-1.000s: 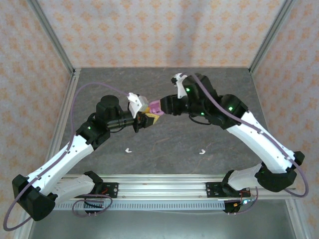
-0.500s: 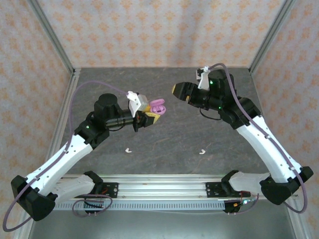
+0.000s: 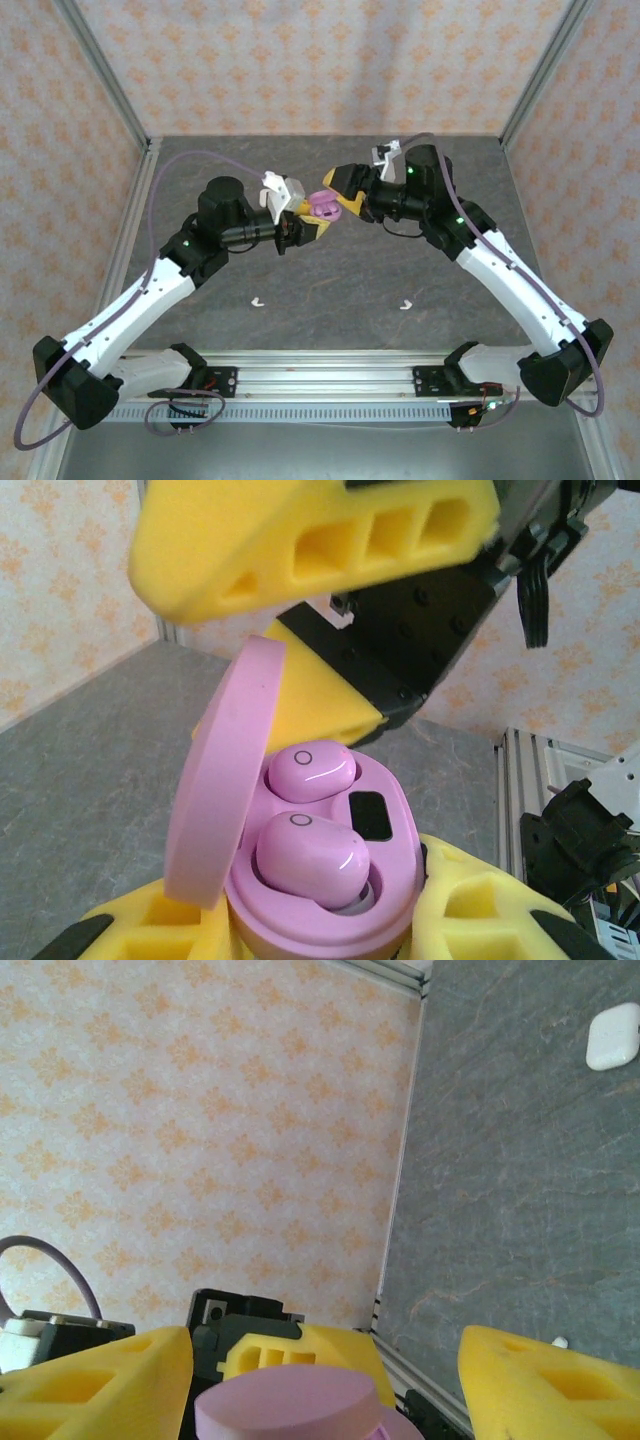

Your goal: Insert the wireless bluetooth earbuds into the charging case

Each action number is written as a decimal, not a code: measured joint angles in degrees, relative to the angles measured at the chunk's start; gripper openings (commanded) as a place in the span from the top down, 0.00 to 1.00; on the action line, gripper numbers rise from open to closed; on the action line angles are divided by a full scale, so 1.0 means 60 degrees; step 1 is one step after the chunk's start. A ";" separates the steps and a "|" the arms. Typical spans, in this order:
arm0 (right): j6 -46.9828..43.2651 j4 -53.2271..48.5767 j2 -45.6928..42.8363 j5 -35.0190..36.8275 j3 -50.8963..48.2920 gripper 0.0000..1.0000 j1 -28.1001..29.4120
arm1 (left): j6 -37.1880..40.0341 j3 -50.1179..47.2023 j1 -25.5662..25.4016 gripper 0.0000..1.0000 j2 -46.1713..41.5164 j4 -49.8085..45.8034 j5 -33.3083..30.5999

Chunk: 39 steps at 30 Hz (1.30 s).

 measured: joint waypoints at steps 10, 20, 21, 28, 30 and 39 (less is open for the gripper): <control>0.0350 0.0368 -0.0240 -0.0328 -0.0495 0.38 0.0000 | -0.0357 0.0080 0.0000 0.93 0.0335 0.0463 -0.0011; 0.0882 0.0918 -0.0619 -0.0528 -0.1020 0.66 -0.0015 | -0.0539 0.0146 -0.0055 0.92 0.0335 0.0714 -0.0044; 0.0954 0.0998 -0.0616 -0.0528 -0.1045 0.70 -0.0029 | -0.0546 0.0160 -0.0051 0.91 0.0335 0.0725 -0.0058; 0.1348 0.1402 -0.0634 -0.0550 -0.1202 0.85 -0.0087 | -0.0612 0.0211 -0.0055 0.72 0.0335 0.0743 -0.0233; 0.1483 0.1574 -0.0634 -0.0546 -0.1279 0.88 -0.0091 | -0.0616 0.0215 -0.0055 0.57 0.0324 0.0750 -0.0284; 0.1770 0.2138 -0.0648 -0.0401 -0.1501 0.90 -0.0149 | -0.0608 0.0200 -0.0055 0.01 -0.0215 0.0324 -0.0954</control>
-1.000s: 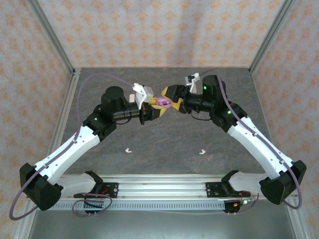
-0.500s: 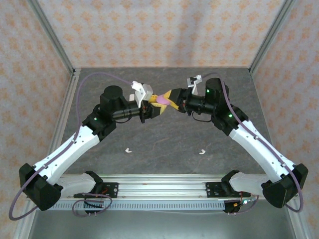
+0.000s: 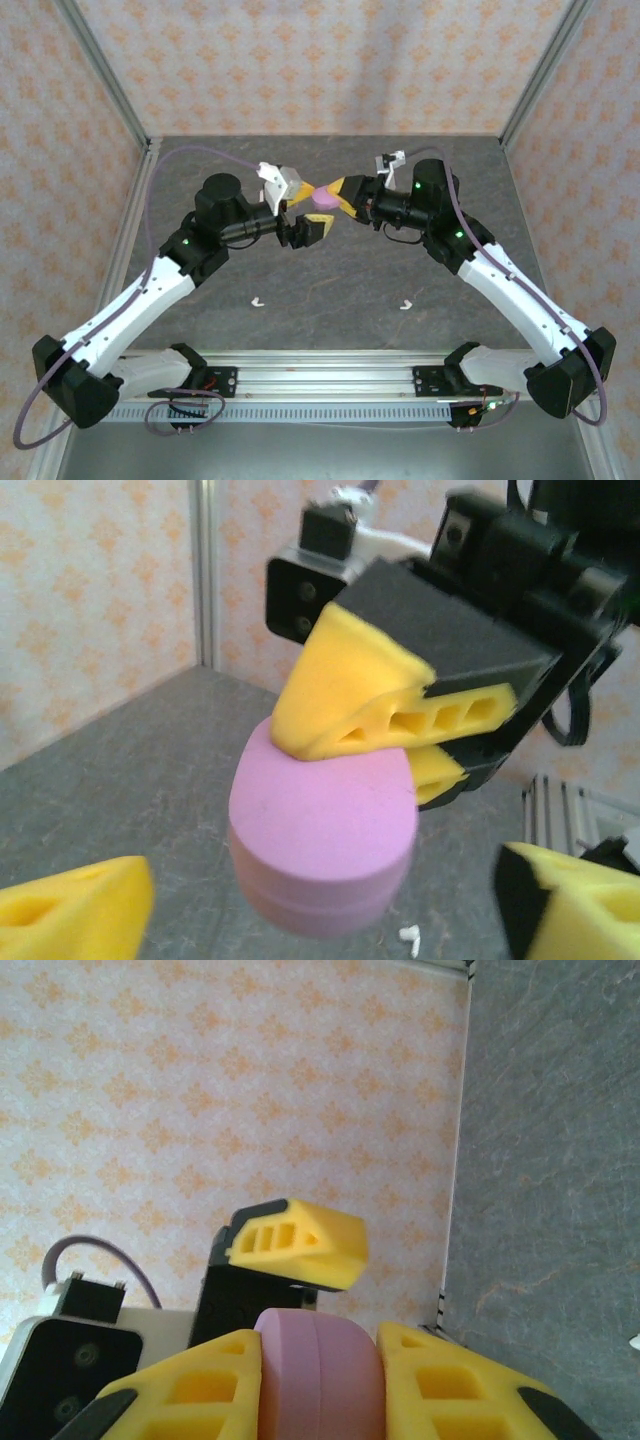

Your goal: Insert the wireless bluetooth earbuds into the charging case

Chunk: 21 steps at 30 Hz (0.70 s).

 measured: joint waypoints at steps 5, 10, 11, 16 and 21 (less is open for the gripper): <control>-0.0204 -0.0076 -0.0011 0.0408 -0.0025 0.90 -0.0127 | 0.0244 -0.0018 0.0000 0.00 -0.0973 -0.0765 -0.0787; -0.0994 -0.0525 0.0073 0.0911 -0.0025 0.90 -0.0186 | 0.0404 -0.0124 0.0000 0.00 -0.1785 -0.1661 -0.1894; -0.1198 -0.0579 0.0182 0.1020 -0.0025 0.90 -0.0215 | 0.0404 -0.0175 0.0000 0.00 -0.1905 -0.1847 -0.2178; -0.1858 -0.0568 0.1333 0.1264 -0.0033 0.90 -0.0608 | 0.0302 -0.0270 0.0004 0.00 -0.2040 -0.2914 -0.3537; -0.2455 -0.0018 0.3472 0.1177 -0.0076 0.93 -0.1330 | -0.0302 -0.0361 0.0153 0.00 -0.1818 -0.3865 -0.4656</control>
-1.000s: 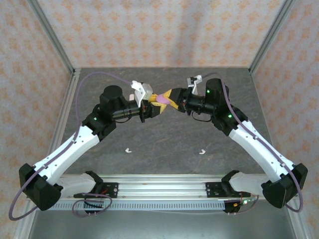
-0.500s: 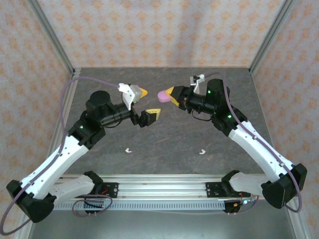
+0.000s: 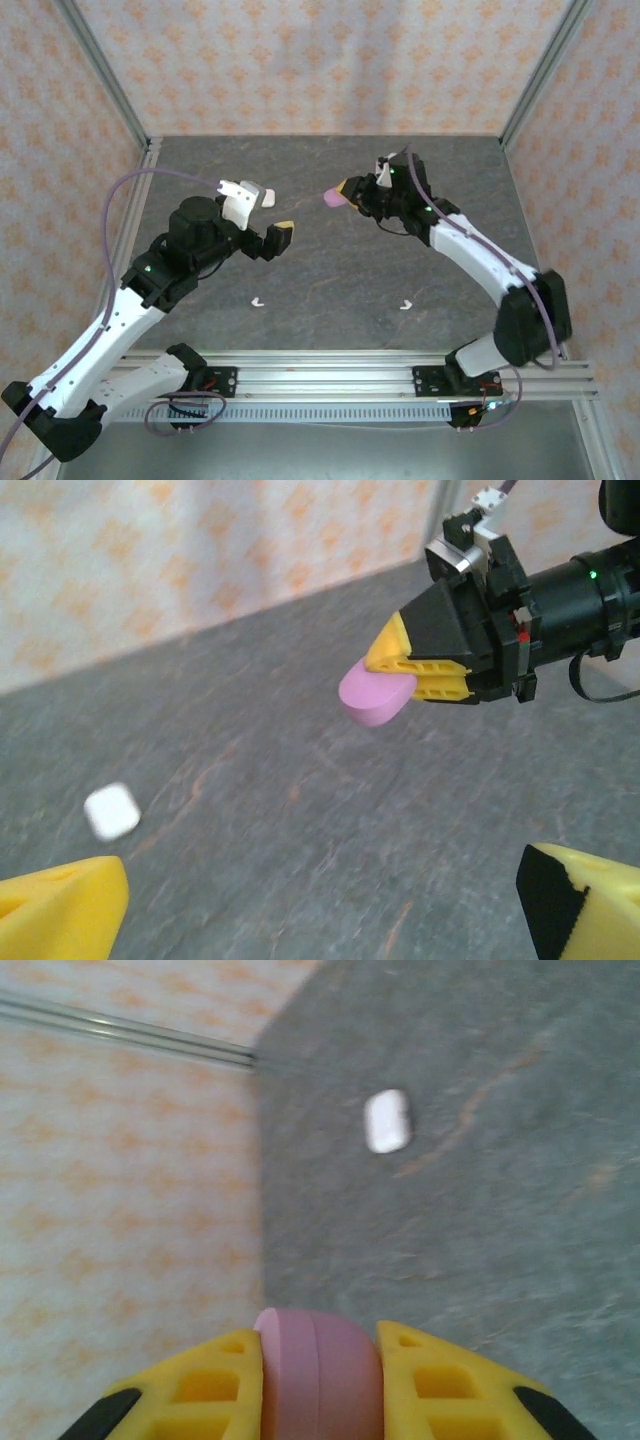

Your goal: Insert the wireless bluetooth earbuds into the charging case

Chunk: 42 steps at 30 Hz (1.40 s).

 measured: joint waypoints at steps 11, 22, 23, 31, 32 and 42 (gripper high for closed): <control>-0.1093 0.0397 0.4608 -0.0823 0.1078 0.89 -0.0688 | -0.2619 -0.1060 0.1158 0.00 0.0393 -0.0514 -0.1198; -0.1869 0.0459 0.5089 -0.0907 0.1614 0.61 -0.0688 | -0.2645 -0.0157 0.1257 0.00 0.2907 -0.1016 -0.1206; -0.1978 0.0372 0.5089 -0.0841 0.1606 0.59 -0.0688 | -0.2619 0.0084 0.1308 0.00 0.3184 -0.1107 -0.1202; -0.2707 -0.0572 0.4932 -0.0237 0.1552 0.50 -0.0688 | -0.2616 0.1628 0.1603 0.00 0.4798 -0.1745 -0.1198; -0.2809 -0.0743 0.4819 -0.0106 0.1534 0.48 -0.0692 | -0.2616 0.1789 0.1610 0.00 0.4951 -0.1810 -0.1202; -0.3734 -0.2095 0.2565 0.1180 0.1304 0.45 -0.0707 | -0.2575 0.3628 0.1698 0.04 0.6783 -0.2393 -0.1399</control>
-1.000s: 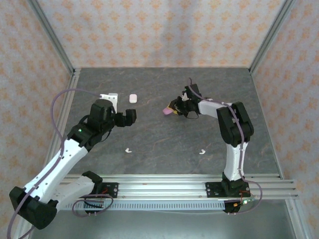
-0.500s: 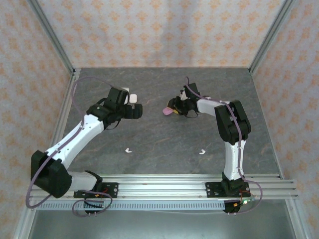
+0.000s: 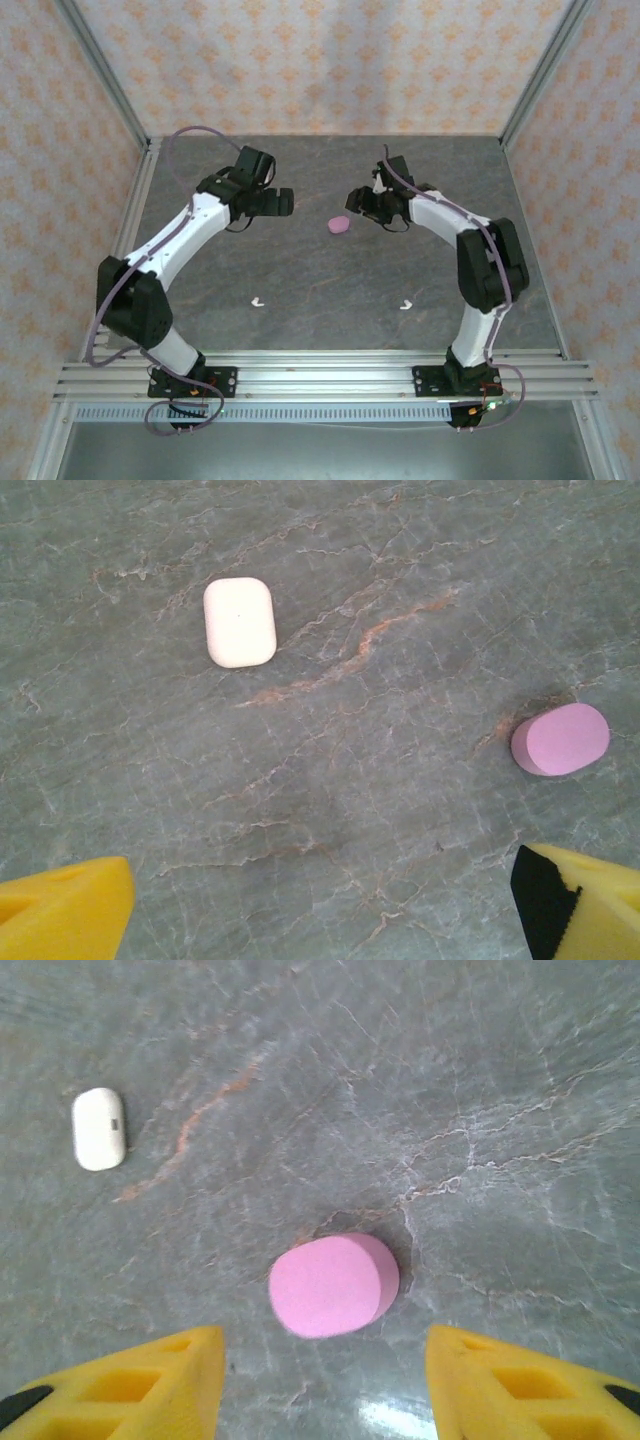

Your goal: Insert the wireless bluetooth earbuds into the charging case

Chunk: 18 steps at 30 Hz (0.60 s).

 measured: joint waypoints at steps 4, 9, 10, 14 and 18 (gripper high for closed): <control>-0.0106 -0.0098 -0.1155 0.0295 -0.0707 0.45 -0.0004 | 0.0022 0.0710 0.0262 0.09 0.0943 -0.0237 0.0233; -0.0102 -0.0178 -0.2233 0.0466 -0.1956 0.46 -0.0004 | 0.0069 0.1508 0.0685 0.16 0.2255 -0.0506 0.0670; -0.0084 -0.0215 -0.2320 0.0484 -0.2109 0.46 -0.0004 | 0.0066 0.1665 0.0750 0.17 0.2514 -0.0554 0.0721; 0.0073 -0.0229 -0.2626 0.0506 -0.2772 0.46 -0.0004 | 0.0076 0.2448 0.0994 0.22 0.3632 -0.0772 0.0940; 0.0251 -0.0233 -0.2991 0.0506 -0.3395 0.46 -0.0004 | 0.0182 0.3238 0.1206 0.26 0.4612 -0.0994 0.1115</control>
